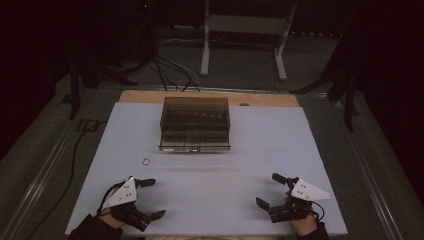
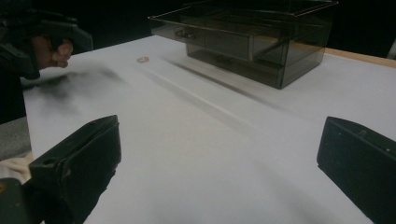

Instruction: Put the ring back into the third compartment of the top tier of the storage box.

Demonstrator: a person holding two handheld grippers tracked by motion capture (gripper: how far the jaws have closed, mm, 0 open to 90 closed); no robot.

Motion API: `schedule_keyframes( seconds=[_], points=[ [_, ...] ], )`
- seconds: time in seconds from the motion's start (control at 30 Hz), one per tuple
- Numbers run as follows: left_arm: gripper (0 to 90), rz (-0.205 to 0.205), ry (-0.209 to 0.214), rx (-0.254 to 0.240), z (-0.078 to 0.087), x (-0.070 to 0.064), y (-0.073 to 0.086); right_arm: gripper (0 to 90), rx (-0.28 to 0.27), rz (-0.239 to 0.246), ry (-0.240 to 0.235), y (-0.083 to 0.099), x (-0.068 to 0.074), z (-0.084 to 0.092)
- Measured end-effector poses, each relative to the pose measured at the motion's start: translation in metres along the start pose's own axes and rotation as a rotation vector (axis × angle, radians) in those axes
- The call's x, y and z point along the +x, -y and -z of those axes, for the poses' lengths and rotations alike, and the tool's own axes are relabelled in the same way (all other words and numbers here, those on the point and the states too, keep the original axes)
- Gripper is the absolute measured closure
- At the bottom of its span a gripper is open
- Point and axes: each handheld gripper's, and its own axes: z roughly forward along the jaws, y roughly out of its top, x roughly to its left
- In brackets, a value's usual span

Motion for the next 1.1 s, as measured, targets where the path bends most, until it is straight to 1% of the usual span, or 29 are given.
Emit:
schedule_keyframes(
  seconds=[0.03,0.1,0.17,0.33,0.4,0.47,0.5,0.53,0.57,0.6,0.63,0.67,0.7,0.8,0.83,0.87,0.9,0.97,1.1],
  points=[
    [0.6,-0.009,0.001,-0.003,0.0,0.0,-0.002,0.0,-0.001,0.003,0.0,0.0,0.0,0.0],
    [0.6,-0.013,0.004,-0.014,0.001,0.0,-0.005,0.0,0.001,0.004,-0.001,0.0,0.001,0.0],
    [0.6,-0.013,0.008,-0.029,0.001,0.001,-0.007,0.0,-0.001,0.002,0.004,0.0,0.0,0.0],
    [0.6,-0.013,0.004,-0.041,0.001,0.003,-0.009,0.0,-0.009,0.001,0.014,0.0,0.0,0.001],
    [0.6,-0.018,-0.002,-0.051,0.003,0.004,-0.012,0.0,-0.008,-0.002,0.015,0.0,0.0,0.001],
    [0.6,-0.015,-0.001,-0.056,0.004,0.004,-0.014,0.0,-0.004,0.003,0.016,0.0,0.0,0.0],
    [0.6,-0.015,-0.012,-0.068,0.005,0.006,-0.016,0.0,-0.003,0.002,0.016,0.0,0.0,0.0],
    [0.6,-0.015,-0.012,-0.068,0.005,0.006,-0.016,0.0,-0.003,0.002,0.016,0.0,0.0,0.0],
    [0.6,-0.013,-0.026,-0.078,0.006,0.009,-0.019,0.0,-0.004,0.001,0.018,0.0,0.0,0.0],
    [0.6,-0.013,-0.026,-0.078,0.006,0.009,-0.019,0.0,-0.004,0.001,0.018,0.0,0.0,0.0],
    [0.6,-0.024,-0.039,-0.085,0.008,0.01,-0.021,0.0,-0.004,0.001,0.019,0.0,0.0,0.0],
    [0.6,-0.024,-0.039,-0.085,0.008,0.01,-0.021,0.0,-0.004,0.001,0.019,0.0,0.0,0.0],
    [0.6,-0.03,-0.061,-0.086,0.008,0.011,-0.023,0.0,-0.001,0.0,0.018,0.001,0.0,0.0],
    [0.6,-0.021,-0.066,-0.093,0.009,0.014,-0.024,0.0,-0.003,0.002,0.015,0.0,0.001,0.0],
    [0.7,-0.024,-0.079,-0.099,0.01,0.016,-0.026,0.0,0.002,0.004,0.015,0.001,0.001,-0.001],
    [0.6,-0.024,-0.079,-0.099,0.01,0.016,-0.026,0.0,0.002,0.004,0.015,0.001,0.001,-0.001],
    [0.6,-0.013,-0.091,-0.102,0.012,0.02,-0.027,0.0,0.001,0.004,0.014,0.001,0.001,-0.001],
    [0.6,-0.008,-0.097,-0.11,0.013,0.022,-0.028,0.0,-0.002,0.001,0.014,0.001,0.001,-0.001],
    [0.6,-0.015,-0.11,-0.11,0.013,0.024,-0.031,0.0,-0.001,-0.004,0.013,0.001,0.0,-0.001]
  ],
)
